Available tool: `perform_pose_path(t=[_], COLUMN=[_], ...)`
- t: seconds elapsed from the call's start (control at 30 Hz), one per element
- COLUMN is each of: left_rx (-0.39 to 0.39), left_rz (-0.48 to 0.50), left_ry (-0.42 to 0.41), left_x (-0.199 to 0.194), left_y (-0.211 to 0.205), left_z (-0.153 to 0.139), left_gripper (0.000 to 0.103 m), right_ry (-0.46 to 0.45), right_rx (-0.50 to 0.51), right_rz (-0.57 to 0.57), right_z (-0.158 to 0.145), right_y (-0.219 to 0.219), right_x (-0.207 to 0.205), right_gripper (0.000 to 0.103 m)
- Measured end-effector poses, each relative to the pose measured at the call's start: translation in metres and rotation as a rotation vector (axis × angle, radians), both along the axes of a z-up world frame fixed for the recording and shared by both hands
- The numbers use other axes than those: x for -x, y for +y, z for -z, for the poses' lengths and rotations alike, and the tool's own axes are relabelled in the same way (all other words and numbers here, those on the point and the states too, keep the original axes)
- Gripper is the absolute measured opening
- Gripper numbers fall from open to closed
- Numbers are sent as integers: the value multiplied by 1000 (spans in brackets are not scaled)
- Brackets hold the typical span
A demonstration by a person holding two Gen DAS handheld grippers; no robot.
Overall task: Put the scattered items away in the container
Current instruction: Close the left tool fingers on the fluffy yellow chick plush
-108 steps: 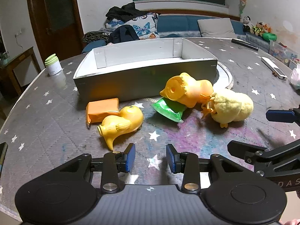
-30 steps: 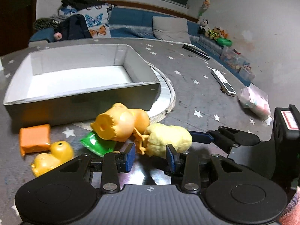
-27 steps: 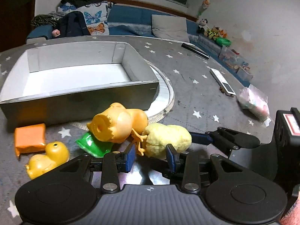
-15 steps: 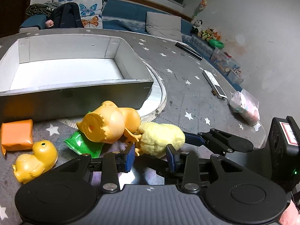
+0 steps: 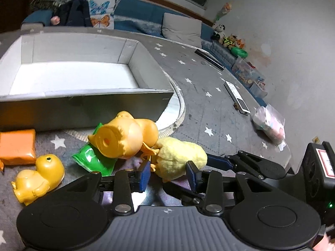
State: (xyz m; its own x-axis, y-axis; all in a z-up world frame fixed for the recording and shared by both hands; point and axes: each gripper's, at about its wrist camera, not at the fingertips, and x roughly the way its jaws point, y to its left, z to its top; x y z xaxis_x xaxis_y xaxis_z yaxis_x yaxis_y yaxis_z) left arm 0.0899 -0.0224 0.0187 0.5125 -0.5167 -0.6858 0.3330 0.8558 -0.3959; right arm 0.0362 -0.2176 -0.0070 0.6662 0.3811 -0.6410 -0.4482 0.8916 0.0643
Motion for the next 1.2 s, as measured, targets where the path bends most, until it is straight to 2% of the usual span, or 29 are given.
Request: perform_pose_path(t=[0.07, 0.23, 0.5, 0.63, 0.93, 1.13, 1.2], left_rx=[1, 6, -3, -9, -44, -41, -42], left_rz=[11, 22, 9, 14, 79, 58, 55], left_ry=[0, -4, 6, -7, -34, -7, -9], left_x=[2, 6, 7, 9, 19, 11, 10], left_y=[-2, -5, -6, -6, -18, -21, -22], left_z=[0, -1, 3, 2, 1, 5, 6], left_gripper=[40, 40, 40, 41, 40, 42, 42], right_ry=[-6, -19, -27, -16, -31, -64, -66], right_rx=[10, 23, 31, 46, 68, 140, 133], right_rz=[-8, -2, -84, -90, -83, -109, -94], right_z=[-1, 0, 0, -2, -4, 0, 0], right_y=[-1, -7, 1, 2, -5, 3, 1], right_x=[4, 1, 1, 9, 7, 4, 4], right_gripper=[75, 85, 85, 84, 81, 73, 70])
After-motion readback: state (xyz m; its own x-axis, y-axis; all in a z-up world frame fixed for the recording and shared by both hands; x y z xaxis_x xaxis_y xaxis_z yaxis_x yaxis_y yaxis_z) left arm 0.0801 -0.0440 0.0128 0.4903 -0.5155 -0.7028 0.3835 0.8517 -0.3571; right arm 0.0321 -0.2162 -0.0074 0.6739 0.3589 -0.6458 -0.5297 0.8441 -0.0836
